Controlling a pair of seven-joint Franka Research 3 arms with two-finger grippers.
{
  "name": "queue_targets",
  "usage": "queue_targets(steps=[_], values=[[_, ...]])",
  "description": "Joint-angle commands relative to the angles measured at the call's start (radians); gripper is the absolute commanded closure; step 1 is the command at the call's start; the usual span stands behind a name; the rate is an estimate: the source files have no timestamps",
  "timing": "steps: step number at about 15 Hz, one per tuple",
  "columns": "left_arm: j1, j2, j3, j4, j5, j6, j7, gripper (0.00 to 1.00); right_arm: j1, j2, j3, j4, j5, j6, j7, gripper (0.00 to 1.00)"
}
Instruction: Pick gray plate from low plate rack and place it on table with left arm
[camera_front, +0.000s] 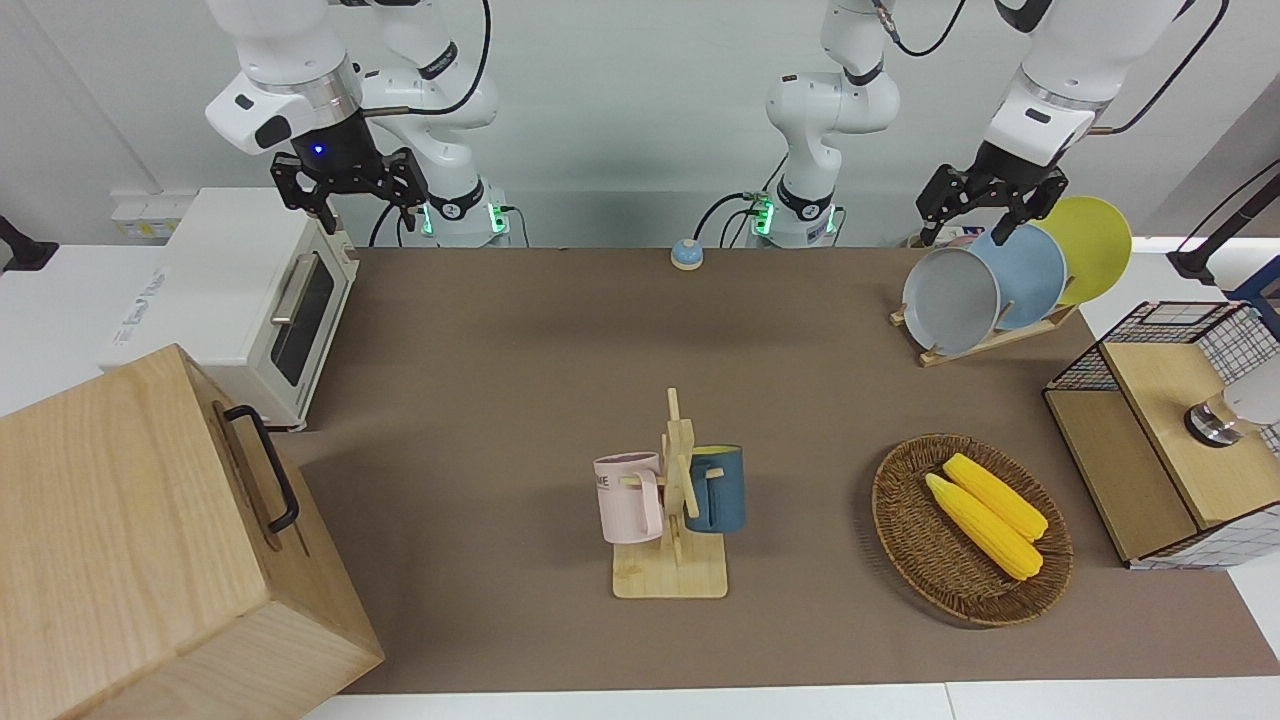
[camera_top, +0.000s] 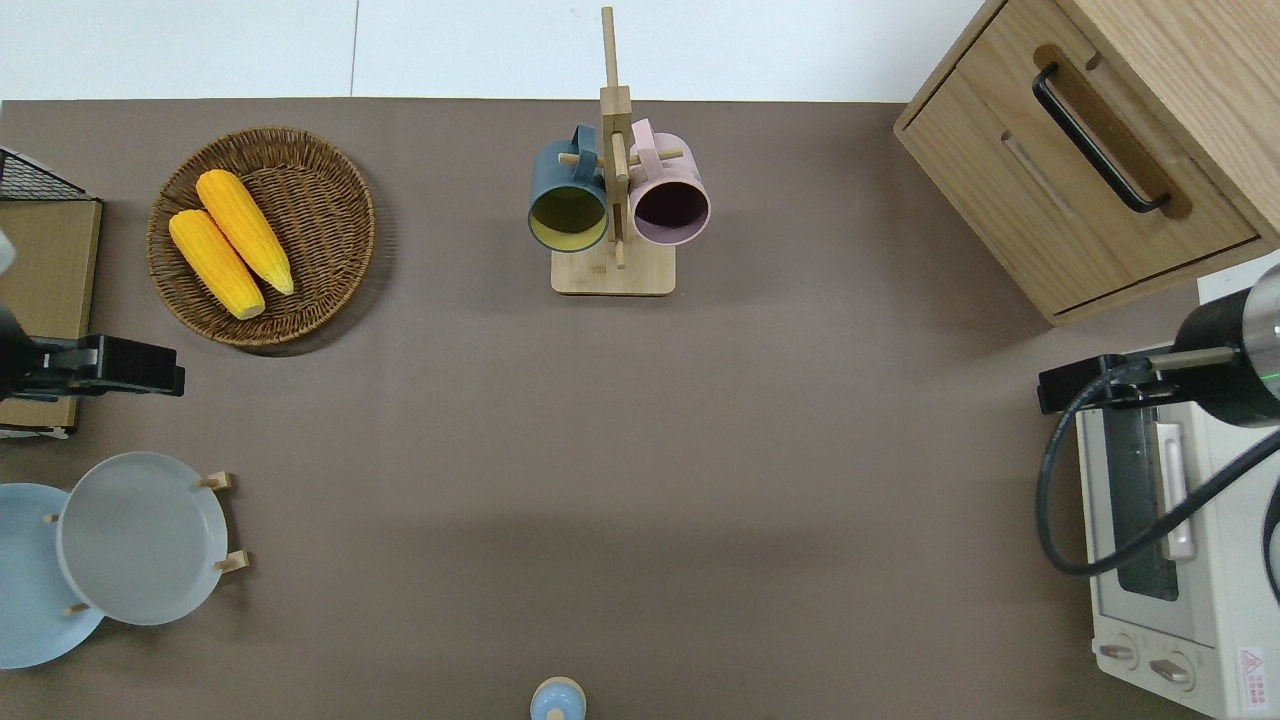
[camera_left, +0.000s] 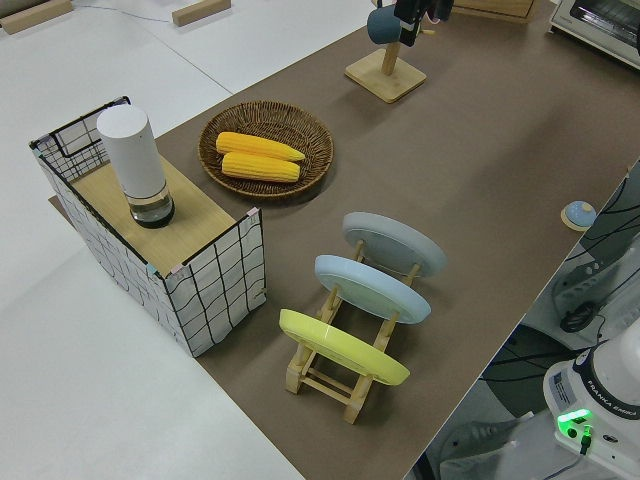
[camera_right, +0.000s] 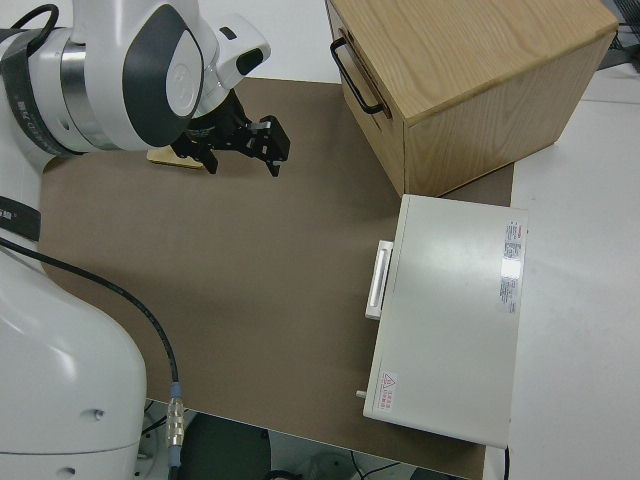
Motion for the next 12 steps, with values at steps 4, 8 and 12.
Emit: queue_targets(steps=[4,8,12], values=[[0.011,-0.002,-0.006,0.003,-0.004,0.006,-0.009,0.0,-0.025,-0.002,0.018,0.007,0.019,-0.015,0.009,0.011],[0.02,-0.032,0.007,-0.055,0.032,0.007,0.01,0.0,-0.025,-0.002,0.018,0.007,0.019,-0.015,0.009,0.011],[0.021,-0.058,0.084,-0.099,0.097,0.015,0.072,0.01,-0.025,-0.002,0.018,0.007,0.019,-0.015,0.009,0.013]])
